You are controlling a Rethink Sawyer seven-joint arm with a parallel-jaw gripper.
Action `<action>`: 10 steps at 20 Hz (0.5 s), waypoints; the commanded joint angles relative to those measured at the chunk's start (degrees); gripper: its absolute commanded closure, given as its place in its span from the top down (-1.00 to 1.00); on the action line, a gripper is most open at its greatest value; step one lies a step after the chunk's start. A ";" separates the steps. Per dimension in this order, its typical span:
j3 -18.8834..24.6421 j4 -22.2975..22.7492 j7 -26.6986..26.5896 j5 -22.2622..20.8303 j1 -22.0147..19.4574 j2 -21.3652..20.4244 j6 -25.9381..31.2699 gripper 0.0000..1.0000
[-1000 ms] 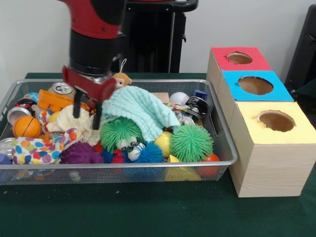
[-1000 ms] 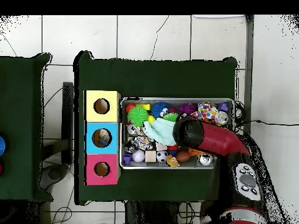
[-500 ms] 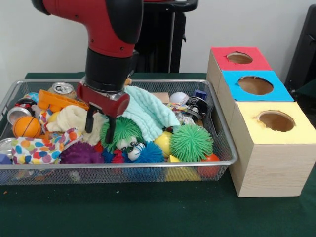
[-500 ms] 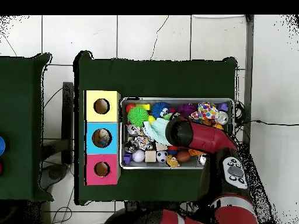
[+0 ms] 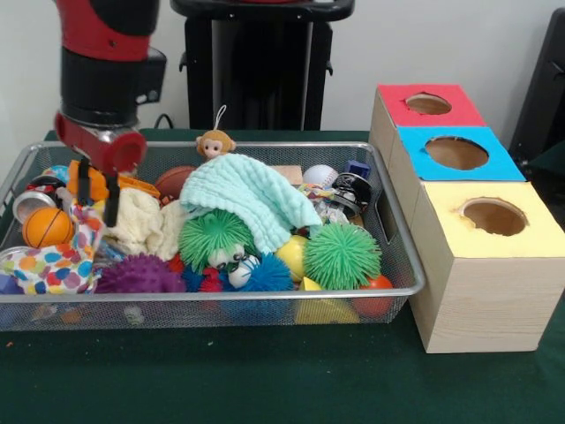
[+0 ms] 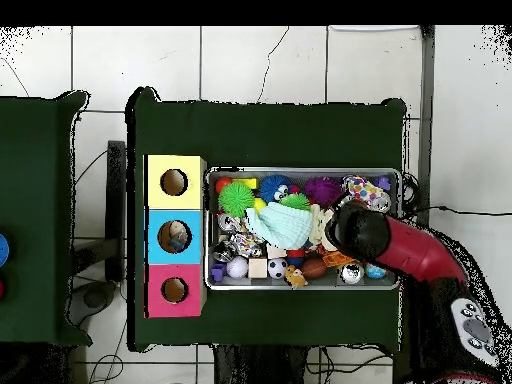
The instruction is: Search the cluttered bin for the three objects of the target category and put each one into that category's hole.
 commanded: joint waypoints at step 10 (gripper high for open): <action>4.31 1.85 5.99 -1.21 0.05 5.55 -6.89 1.00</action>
